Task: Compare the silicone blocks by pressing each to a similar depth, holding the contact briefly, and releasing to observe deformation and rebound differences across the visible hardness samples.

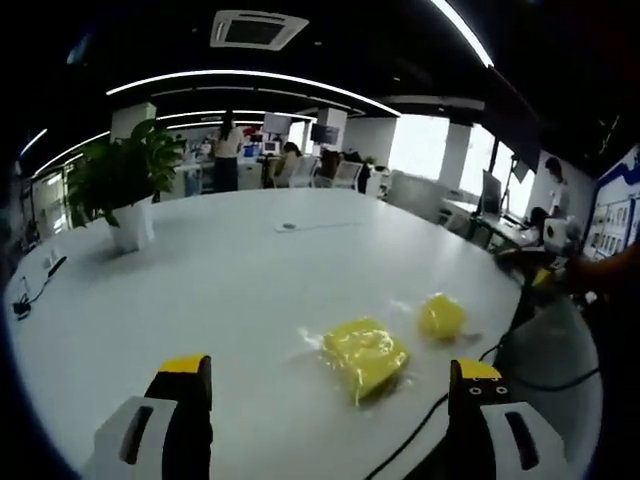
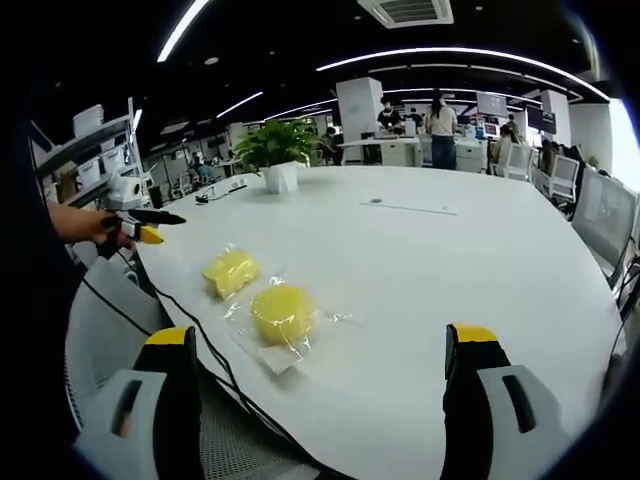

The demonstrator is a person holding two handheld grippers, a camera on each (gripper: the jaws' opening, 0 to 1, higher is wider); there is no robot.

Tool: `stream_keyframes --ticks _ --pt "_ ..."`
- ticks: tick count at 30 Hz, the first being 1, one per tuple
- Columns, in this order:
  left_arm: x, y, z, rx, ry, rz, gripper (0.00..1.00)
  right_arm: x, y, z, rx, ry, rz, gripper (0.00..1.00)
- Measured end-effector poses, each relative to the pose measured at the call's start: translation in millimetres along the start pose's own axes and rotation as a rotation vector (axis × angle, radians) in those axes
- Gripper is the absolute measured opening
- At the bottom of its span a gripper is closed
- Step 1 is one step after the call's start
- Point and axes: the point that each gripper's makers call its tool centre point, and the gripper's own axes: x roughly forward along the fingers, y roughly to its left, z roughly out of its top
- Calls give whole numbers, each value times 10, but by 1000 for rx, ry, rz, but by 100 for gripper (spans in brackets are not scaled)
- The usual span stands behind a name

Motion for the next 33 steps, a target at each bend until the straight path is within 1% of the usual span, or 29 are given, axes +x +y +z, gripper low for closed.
stream_keyframes --ticks 4,7,9,11,13,18,21,23,27,31,33 --pt "-66 -91 -15 0 -4 -6 100 -3 -18 35 -9 -9 9 96" --pt "-89 -146 -77 15 5 -13 100 -7 -44 32 -19 -5 12 96" --pt "-100 -190 -106 8 9 -17 100 -8 -70 37 -15 -5 11 97" --pt "-109 -204 -178 12 29 -17 100 -7 -77 37 -16 -4 12 97" --pt "-135 -234 -169 -7 25 -17 100 1 -68 35 -17 -2 17 97" --pt "-160 -220 -134 -22 14 -16 100 19 -55 9 -18 5 28 97" --pt "-151 -213 -106 -27 6 -21 100 20 -63 -12 -12 9 23 97" --pt "-144 -212 -103 -23 8 -23 100 0 -59 8 -4 -1 14 97" --pt "-131 -228 -90 -18 13 -30 100 -1 -32 -55 -16 16 16 97" --pt "-127 -232 -74 -32 8 -34 100 -9 -52 -90 -9 20 9 97" --pt "-115 -235 -40 -46 0 -37 100 -6 -58 -123 -11 29 1 97"
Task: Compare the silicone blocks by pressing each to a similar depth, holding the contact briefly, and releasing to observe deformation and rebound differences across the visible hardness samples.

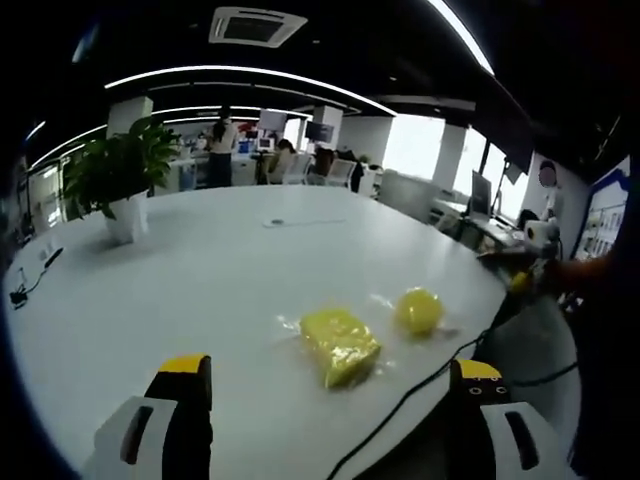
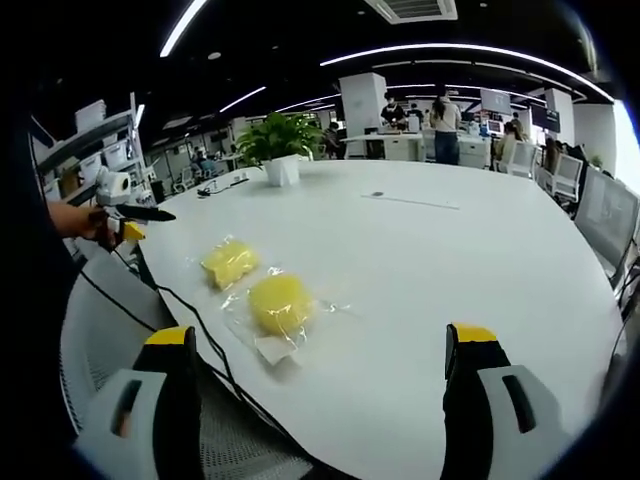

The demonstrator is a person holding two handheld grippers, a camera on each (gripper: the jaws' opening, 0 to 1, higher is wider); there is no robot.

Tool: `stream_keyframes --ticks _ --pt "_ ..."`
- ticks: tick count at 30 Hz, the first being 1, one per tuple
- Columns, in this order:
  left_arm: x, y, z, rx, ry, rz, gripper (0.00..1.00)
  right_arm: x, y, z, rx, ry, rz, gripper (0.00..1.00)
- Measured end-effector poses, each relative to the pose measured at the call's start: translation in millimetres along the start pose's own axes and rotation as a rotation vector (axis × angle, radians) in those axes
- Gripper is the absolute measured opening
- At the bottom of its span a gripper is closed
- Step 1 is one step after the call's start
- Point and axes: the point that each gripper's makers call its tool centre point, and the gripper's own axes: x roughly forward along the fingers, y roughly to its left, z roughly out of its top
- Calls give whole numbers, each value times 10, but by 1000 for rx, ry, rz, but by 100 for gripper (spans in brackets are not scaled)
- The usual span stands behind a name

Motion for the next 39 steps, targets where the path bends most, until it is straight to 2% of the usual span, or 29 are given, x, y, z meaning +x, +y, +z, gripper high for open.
stream_keyframes --ticks 4,9,12,17,21,23,24,26,30,39 --pt "50 -47 118 -5 -4 -14 100 -2 42 9 -1 -1 2 97" --pt "101 -65 213 -22 9 -28 100 9 -4 15 17 -11 -9 97" --pt "126 -100 277 -81 5 -42 100 2 -6 30 11 -9 -9 97" --pt "227 -131 361 -115 17 -49 100 -33 -16 7 14 -1 -9 97" --pt "330 -204 474 -169 26 -85 100 -44 -26 -27 23 4 -13 97" --pt "372 -254 548 -231 18 -111 100 -42 -13 -27 26 2 -11 97" --pt "399 -270 566 -266 34 -123 100 -37 -5 -24 25 1 -10 97" --pt "450 -261 629 -253 27 -128 100 -22 2 -22 27 0 -7 97" --pt "549 -295 672 -253 49 -138 100 -18 22 12 24 -8 -2 97" --pt "870 -491 754 -268 97 -187 100 -51 -20 -7 29 -11 -4 97"
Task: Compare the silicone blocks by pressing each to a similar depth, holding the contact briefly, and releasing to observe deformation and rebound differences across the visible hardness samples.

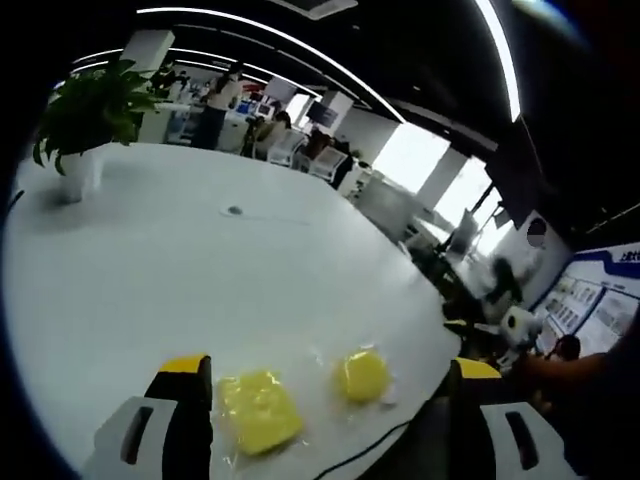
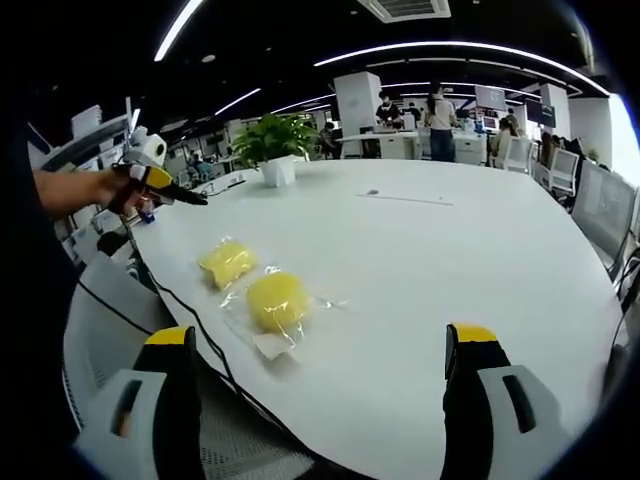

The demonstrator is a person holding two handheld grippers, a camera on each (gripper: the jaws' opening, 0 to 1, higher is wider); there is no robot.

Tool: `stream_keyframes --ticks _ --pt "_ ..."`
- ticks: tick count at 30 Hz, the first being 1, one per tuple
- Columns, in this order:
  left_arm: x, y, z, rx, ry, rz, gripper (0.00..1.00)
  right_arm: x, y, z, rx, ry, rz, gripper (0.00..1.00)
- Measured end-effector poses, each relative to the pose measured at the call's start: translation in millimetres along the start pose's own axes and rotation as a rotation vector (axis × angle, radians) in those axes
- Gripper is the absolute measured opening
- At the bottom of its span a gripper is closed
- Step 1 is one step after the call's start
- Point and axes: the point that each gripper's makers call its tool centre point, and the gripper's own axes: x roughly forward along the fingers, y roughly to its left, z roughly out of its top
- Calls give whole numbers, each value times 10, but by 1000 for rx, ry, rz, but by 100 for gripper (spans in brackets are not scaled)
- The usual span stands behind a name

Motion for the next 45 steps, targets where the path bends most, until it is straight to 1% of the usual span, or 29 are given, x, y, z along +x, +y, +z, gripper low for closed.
stream_keyframes --ticks 1,2,4,6,8,9,10,15,20,22,26,33,35,38,41,43,45 --pt "39 -2 -19 -12 17 1 100 0 -8 -6 0 1 -1 97" --pt "96 -13 -56 -26 47 -2 100 -3 -13 -10 1 1 -1 97" --pt "190 -23 -70 -27 65 -7 100 -6 -17 -11 4 0 0 96" --pt "253 -13 -113 -42 97 -5 100 -7 -21 -7 5 -2 0 97" --pt "346 -85 -159 -98 125 -43 100 -9 -38 -10 7 -6 -1 97" --pt "377 -93 -161 -118 127 -49 100 -12 -44 -12 9 -7 -1 96" --pt "410 -81 -143 -121 116 -48 100 -15 -50 -15 12 -8 -3 96" --pt "590 -77 -225 -165 154 -65 100 -25 -71 -58 22 -3 -1 96" --pt "738 -91 -273 -165 179 -73 99 -35 -72 -61 27 0 -5 96" --pt "802 -82 -296 -189 187 -78 98 -34 -73 -70 28 2 -6 96" --pt "891 -63 -330 -220 194 -81 97 -33 -72 -69 31 4 -6 96" --pt "998 -32 -422 -251 210 -82 95 -33 -92 -75 35 3 -8 96" --pt "1026 -34 -449 -278 213 -84 93 -36 -97 -76 47 -1 -14 96" --pt "1086 -14 -470 -292 210 -84 91 -27 -77 -94 48 1 -11 96" --pt "1138 -20 -473 -319 203 -85 86 -25 -50 -102 41 8 -6 96" --pt "1182 -24 -503 -334 214 -89 81 -33 -46 -91 42 5 -8 96" --pt "1225 -8 -537 -346 225 -79 74 -46 -48 -92 47 2 -11 96"
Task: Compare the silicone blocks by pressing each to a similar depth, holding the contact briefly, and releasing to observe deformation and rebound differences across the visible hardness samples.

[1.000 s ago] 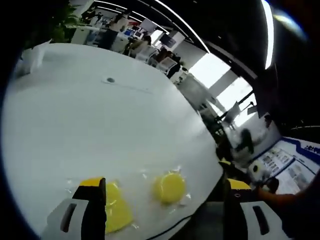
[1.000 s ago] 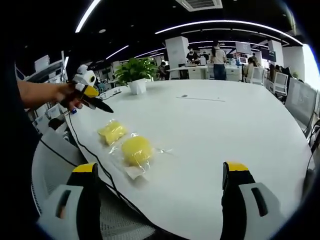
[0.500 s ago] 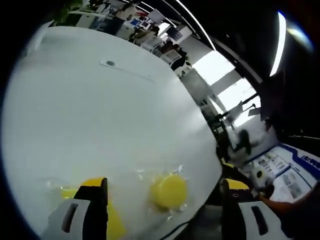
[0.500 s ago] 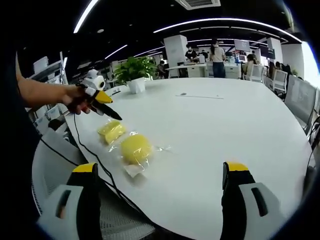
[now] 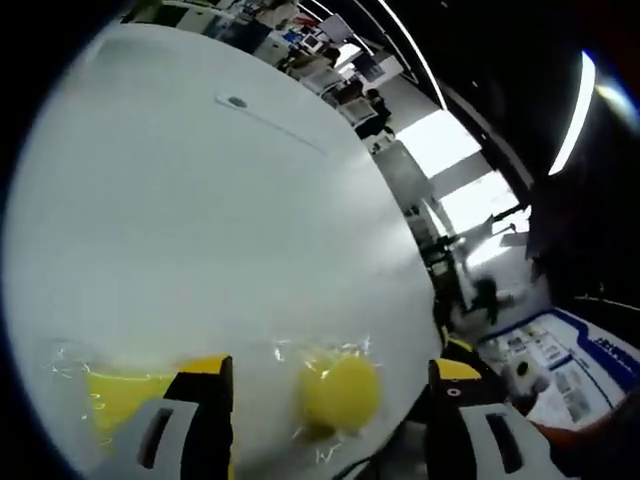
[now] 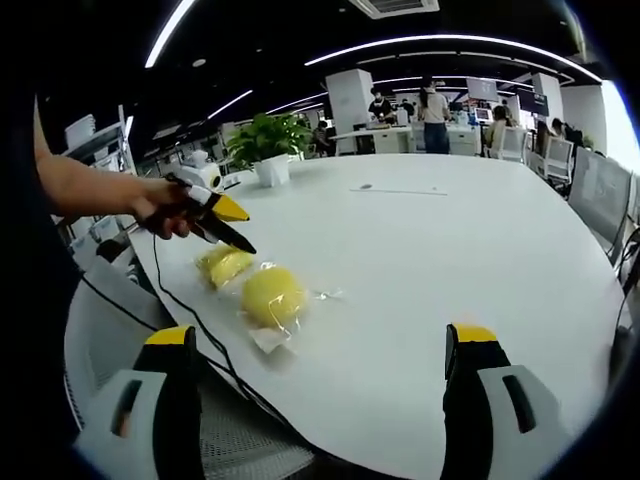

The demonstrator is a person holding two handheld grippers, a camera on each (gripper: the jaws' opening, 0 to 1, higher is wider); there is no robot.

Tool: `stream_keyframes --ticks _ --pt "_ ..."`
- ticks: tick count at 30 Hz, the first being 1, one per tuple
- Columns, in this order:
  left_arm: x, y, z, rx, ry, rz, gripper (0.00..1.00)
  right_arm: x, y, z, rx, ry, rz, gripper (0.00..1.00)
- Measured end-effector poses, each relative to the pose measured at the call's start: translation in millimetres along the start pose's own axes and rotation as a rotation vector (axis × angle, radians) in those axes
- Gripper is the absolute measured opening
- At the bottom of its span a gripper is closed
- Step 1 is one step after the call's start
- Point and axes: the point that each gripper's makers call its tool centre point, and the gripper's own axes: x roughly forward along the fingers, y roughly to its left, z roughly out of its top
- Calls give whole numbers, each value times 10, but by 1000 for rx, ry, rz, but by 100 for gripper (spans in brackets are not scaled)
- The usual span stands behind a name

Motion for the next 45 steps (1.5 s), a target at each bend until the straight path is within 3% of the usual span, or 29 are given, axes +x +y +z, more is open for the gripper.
stream_keyframes --ticks 5,8,11,15,27,30,34,36,42,45 --pt "125 43 -10 -40 0 10 68 -13 -6 -15 6 2 -5 96" --pt "189 112 -49 -48 9 42 58 -13 17 -27 1 6 0 96" --pt "245 172 -89 -90 16 60 54 -18 10 -29 6 5 -6 96" --pt "277 243 -83 -116 17 86 40 -24 -5 -30 14 2 -11 96" --pt "345 322 -114 -110 19 149 10 -75 -59 -67 24 7 -22 96" --pt "358 309 -113 -158 9 137 9 -71 -54 -67 24 8 -21 96" --pt "408 262 -180 -176 32 118 20 -59 -53 -75 26 10 -17 96" --pt "429 277 -143 -136 12 128 14 -54 -48 -73 24 10 -15 96" --pt "468 286 -107 -170 2 122 1 -54 -35 -55 21 8 -13 96" --pt "467 242 -118 -145 9 114 0 -71 -50 -62 22 7 -17 96"
